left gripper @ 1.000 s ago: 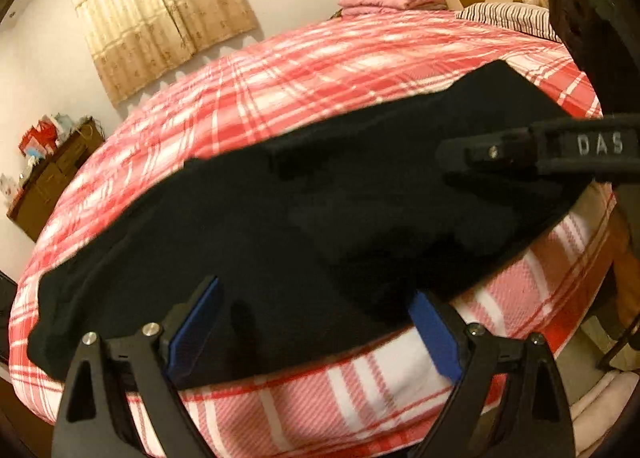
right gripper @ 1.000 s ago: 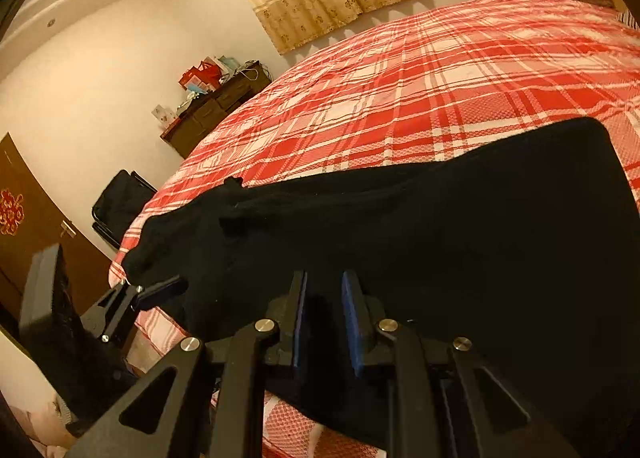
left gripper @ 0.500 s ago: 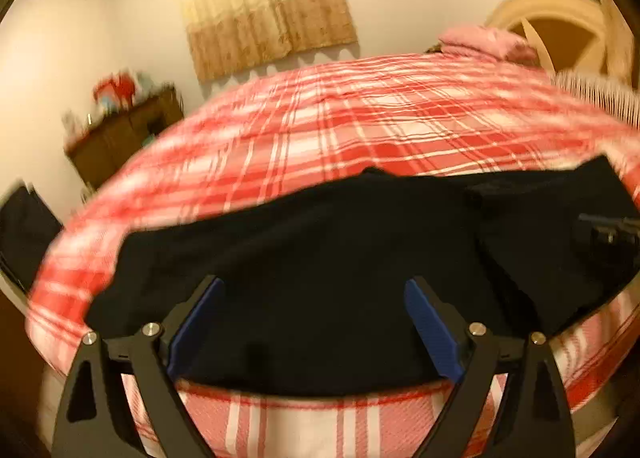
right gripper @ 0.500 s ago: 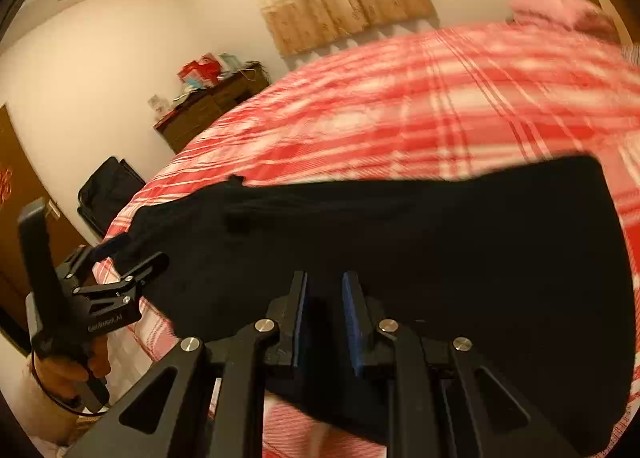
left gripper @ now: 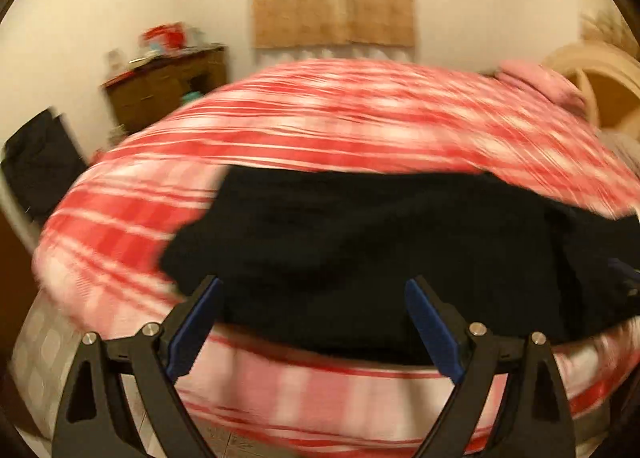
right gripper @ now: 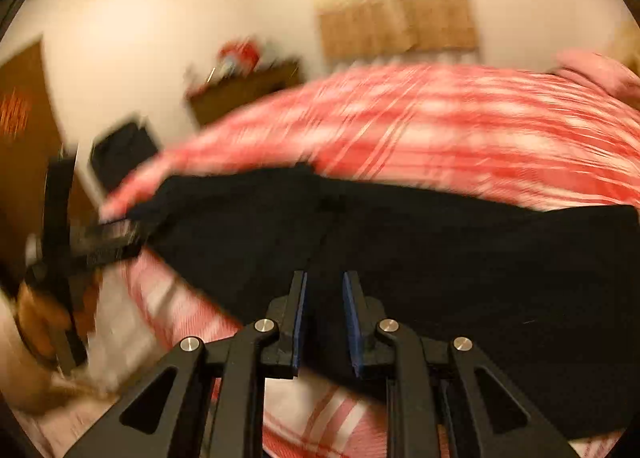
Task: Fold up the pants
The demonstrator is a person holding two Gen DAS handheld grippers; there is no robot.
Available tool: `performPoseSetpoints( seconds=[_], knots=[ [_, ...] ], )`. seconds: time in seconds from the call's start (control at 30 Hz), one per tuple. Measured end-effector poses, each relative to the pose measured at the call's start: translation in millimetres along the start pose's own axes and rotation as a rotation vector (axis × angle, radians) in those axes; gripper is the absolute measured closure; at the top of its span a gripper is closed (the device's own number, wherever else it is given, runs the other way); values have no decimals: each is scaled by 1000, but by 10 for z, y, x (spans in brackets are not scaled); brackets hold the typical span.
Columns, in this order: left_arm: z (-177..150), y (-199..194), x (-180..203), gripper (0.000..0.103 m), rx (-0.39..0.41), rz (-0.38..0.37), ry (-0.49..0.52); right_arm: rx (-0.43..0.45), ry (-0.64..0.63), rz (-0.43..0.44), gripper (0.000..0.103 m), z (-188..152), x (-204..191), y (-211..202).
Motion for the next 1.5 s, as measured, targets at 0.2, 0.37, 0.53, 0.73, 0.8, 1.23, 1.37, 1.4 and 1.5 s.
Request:
performPoseSetpoints(
  seconds=[0.2, 0.37, 0.53, 0.73, 0.8, 1.23, 1.37, 1.4, 1.5],
  knots=[
    [-4, 53, -788, 8, -15, -38, -411, -40, 65, -49, 58, -213, 152, 154],
    [-83, 122, -768, 10, -11, -30, -482, -25, 3, -65, 48, -209, 56, 181],
    [-133, 136, -582, 16, -35, -37, -468, -20, 8, -56, 46, -210, 67, 197],
    [-125, 223, -415, 18, -40, -16, -515, -16, 11, -51, 45, -202, 70, 197],
    [-83, 299, -365, 18, -37, -9, -518, -16, 12, -48, 45, -207, 58, 201],
    [-53, 291, -488, 82, -3, -16, -572, -32, 13, -50, 45, -207, 50, 200],
    [80, 161, -343, 83, 33, -21, -500, -43, 68, -19, 45, -119, 130, 113],
    [158, 84, -269, 83, 55, -40, -471, -32, 89, -15, 45, -80, 182, 67],
    [349, -127, -7, 84, 111, -96, -384, 10, 140, -29, 45, 69, 395, -114]
  ],
)
Point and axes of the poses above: each gripper's, at about its wrist camera, not at the fingertips, and y roughly the way its jaws point, x to its right, z to its top, the point moved 8 cm from there along y, roughly the way its jaws point, and after that the axes turned 4 degrees about -y, right-handed, at the moved point
